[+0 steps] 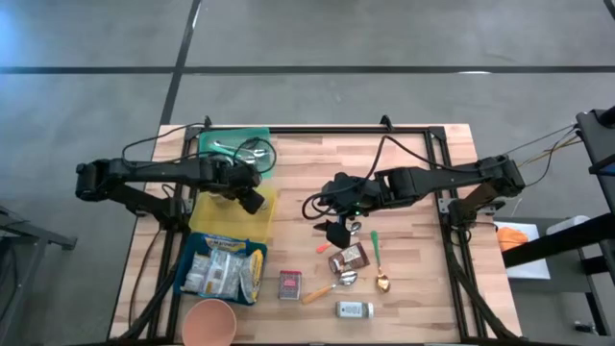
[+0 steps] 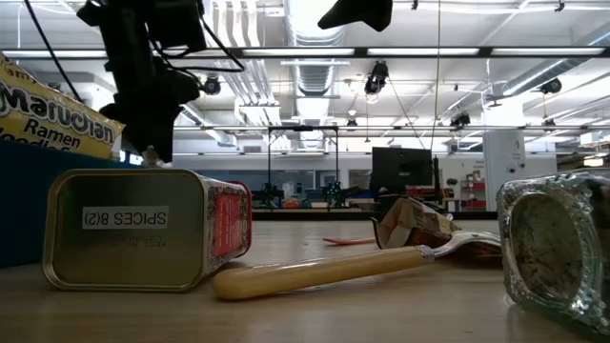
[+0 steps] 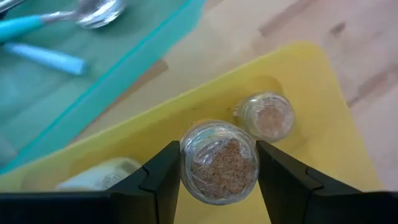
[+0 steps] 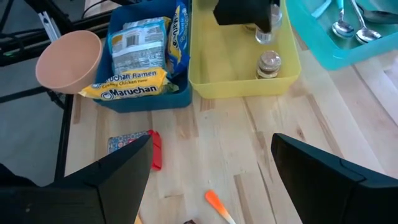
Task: Pick & Place Food Item
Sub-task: Put the brown seasoning bottle into the yellow bin
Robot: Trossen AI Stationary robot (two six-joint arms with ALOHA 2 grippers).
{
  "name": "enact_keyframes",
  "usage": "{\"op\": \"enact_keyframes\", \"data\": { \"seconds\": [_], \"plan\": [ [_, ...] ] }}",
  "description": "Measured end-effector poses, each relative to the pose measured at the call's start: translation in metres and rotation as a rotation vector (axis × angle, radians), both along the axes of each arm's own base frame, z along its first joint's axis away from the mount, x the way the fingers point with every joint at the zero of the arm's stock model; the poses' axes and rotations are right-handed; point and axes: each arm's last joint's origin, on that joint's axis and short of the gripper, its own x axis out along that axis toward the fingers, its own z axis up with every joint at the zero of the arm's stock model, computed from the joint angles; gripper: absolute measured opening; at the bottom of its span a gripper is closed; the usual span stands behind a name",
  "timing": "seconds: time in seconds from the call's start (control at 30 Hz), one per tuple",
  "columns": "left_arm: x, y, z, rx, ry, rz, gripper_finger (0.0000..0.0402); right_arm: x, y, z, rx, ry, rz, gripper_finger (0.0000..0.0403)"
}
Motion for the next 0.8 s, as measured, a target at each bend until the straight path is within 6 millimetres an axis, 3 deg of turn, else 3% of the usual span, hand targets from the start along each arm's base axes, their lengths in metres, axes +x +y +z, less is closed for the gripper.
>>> {"op": "enact_keyframes", "data": {
  "seconds": [0.17,0.43,0.8],
  "plan": [
    [0.007,-0.008,-0.004,-0.093,-0.021,-0.097,0.0177,0.0,0.0,0.0,-0.001,0.007,0.0,0.0327],
    [0.011,-0.016,-0.002,-0.132,-0.047,-0.024,0.0177,-0.002,0.0,-0.002,0.008,0.028,-0.008,0.0327],
    [0.02,-0.036,-0.003,-0.114,-0.13,-0.069,0.0177,-0.002,0.0,-0.002,0.005,0.029,-0.005,0.0327]
  ]
}}
